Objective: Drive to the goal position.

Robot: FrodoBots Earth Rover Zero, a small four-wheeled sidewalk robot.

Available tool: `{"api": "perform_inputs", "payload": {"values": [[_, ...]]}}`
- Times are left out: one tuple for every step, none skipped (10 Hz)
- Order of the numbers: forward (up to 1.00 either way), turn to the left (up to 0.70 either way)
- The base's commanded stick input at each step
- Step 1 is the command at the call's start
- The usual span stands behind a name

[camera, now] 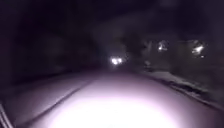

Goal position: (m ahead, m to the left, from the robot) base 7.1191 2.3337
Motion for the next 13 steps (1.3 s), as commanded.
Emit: {"api": "perform_inputs", "payload": {"values": [[1.00,0.00],[1.00,0.00],[1.00,0.00],[1.00,0.00],[1.00,0.00],[1.00,0.00],[1.00,0.00],[1.00,0.00],[1.00,0.00],[1.00,-0.27],[1.00,-0.27],[1.00,-0.27],[1.00,-0.27]]}}
